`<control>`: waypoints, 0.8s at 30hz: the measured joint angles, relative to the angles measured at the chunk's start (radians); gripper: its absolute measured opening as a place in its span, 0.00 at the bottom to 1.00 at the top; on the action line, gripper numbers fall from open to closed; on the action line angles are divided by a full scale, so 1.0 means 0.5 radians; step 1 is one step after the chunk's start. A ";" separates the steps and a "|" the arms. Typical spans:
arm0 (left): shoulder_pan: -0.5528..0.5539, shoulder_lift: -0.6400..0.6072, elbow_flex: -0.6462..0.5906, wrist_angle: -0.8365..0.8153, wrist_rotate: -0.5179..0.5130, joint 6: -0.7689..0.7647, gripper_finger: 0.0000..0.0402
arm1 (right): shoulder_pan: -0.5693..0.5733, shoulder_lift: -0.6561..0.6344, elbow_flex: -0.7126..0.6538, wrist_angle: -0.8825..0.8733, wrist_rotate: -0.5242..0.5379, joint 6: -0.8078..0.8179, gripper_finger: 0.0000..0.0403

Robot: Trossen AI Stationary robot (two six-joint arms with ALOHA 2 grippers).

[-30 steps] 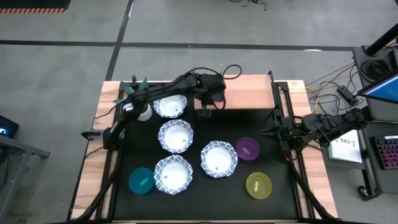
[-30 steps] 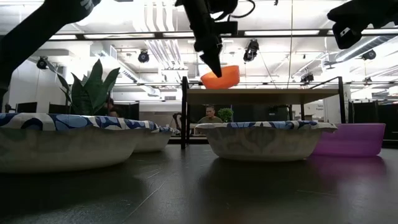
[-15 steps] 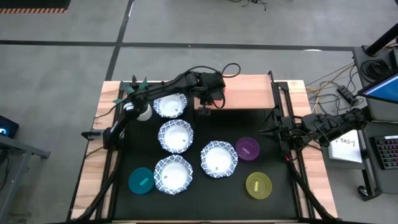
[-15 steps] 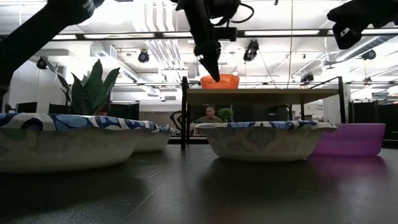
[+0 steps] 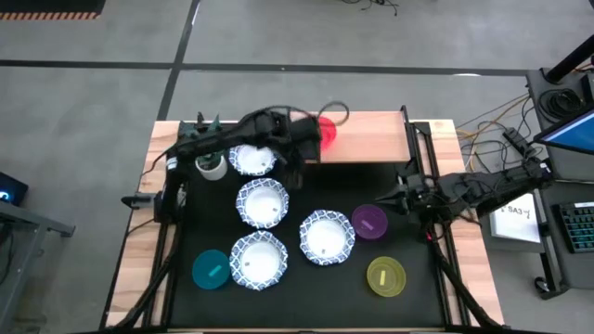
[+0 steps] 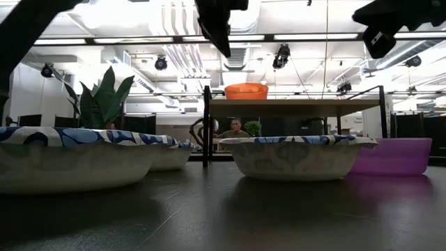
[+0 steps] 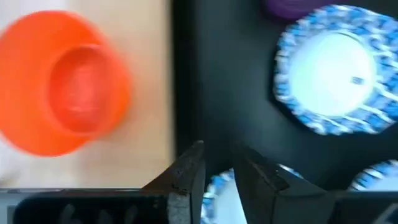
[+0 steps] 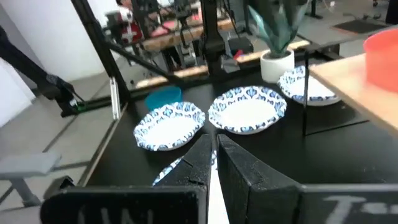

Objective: Place and stack bowls onto a shelf
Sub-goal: Put the white paper plate on the shelf

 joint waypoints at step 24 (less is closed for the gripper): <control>-0.827 -1.692 -2.527 2.302 -0.554 -0.468 0.09 | 0.000 1.038 0.763 -0.630 -0.005 0.188 0.04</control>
